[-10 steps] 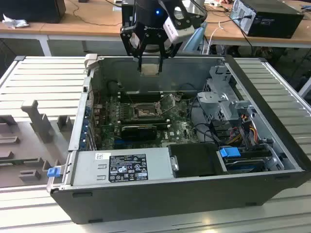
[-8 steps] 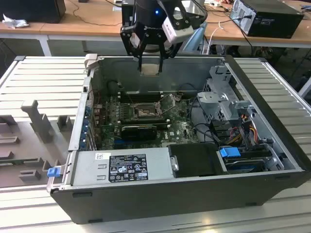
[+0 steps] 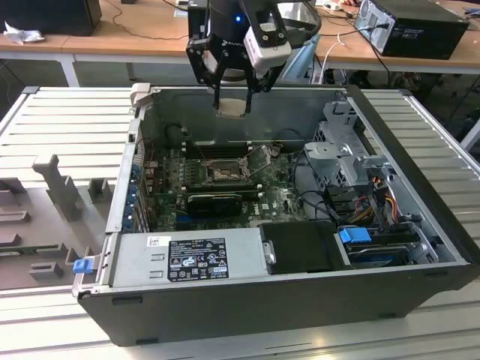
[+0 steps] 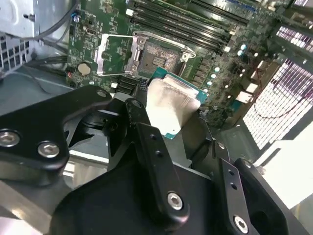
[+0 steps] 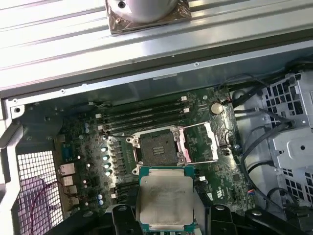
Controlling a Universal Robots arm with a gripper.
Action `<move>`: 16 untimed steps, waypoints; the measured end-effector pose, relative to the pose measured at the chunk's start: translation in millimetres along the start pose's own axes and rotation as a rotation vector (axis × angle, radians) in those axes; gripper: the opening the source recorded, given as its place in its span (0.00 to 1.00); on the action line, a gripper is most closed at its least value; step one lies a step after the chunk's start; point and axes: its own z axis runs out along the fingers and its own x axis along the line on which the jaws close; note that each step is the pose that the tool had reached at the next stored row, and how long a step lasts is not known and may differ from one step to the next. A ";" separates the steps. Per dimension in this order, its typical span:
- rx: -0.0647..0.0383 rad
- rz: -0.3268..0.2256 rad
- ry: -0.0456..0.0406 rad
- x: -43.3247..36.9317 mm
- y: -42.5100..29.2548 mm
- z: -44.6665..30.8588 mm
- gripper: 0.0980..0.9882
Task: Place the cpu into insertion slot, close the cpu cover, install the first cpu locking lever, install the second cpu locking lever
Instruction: 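Place the cpu into insertion slot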
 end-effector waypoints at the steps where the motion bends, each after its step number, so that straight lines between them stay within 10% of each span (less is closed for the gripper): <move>1: 0.000 0.025 -0.0022 0.0 0.0 0.1 0.48; 16: -0.006 0.494 -0.0452 -0.1 -0.3 3.4 0.48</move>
